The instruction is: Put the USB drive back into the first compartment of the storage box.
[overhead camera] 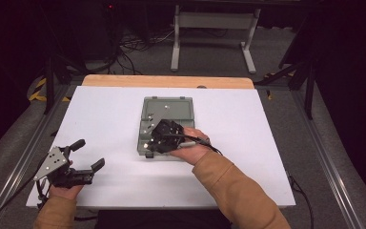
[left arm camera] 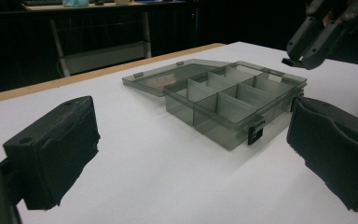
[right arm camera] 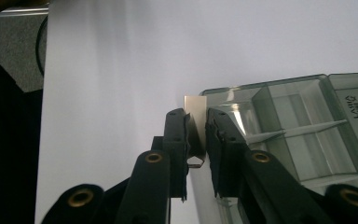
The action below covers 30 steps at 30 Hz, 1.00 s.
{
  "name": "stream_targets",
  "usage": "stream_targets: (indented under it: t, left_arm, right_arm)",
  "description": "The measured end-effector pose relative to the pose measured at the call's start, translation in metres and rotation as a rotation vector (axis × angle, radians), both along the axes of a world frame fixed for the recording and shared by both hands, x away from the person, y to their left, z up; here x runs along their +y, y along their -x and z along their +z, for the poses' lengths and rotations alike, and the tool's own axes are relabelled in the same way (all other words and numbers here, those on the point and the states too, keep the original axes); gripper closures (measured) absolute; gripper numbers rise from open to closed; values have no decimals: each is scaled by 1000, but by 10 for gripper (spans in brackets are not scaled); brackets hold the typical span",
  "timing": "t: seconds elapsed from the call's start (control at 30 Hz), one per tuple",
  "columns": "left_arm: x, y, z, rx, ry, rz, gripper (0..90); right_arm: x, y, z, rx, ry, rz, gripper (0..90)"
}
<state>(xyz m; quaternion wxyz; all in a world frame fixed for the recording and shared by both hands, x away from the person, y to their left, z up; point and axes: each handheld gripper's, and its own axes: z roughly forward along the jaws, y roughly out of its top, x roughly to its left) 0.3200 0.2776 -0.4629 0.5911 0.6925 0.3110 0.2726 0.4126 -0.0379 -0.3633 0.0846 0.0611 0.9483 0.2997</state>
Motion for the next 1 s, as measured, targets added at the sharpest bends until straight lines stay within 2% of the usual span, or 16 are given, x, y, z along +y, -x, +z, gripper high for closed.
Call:
stream_targets:
  t: [0.17,0.47,0.73,1.0]
  left_arm:
    - [0,0,0,0,2,-1,28]
    - [0,0,0,0,1,-2,28]
    - [0,0,0,2,-2,-2,28]
    - [-1,-1,0,-1,5,-2,28]
  right_arm:
    - [1,-8,0,-5,-10,-28,786]
    - [4,-25,1,-20,-39,-117,786]
    - [8,-41,-3,-17,-61,-177,786]
    - [12,-55,-9,-8,-61,-221,786]
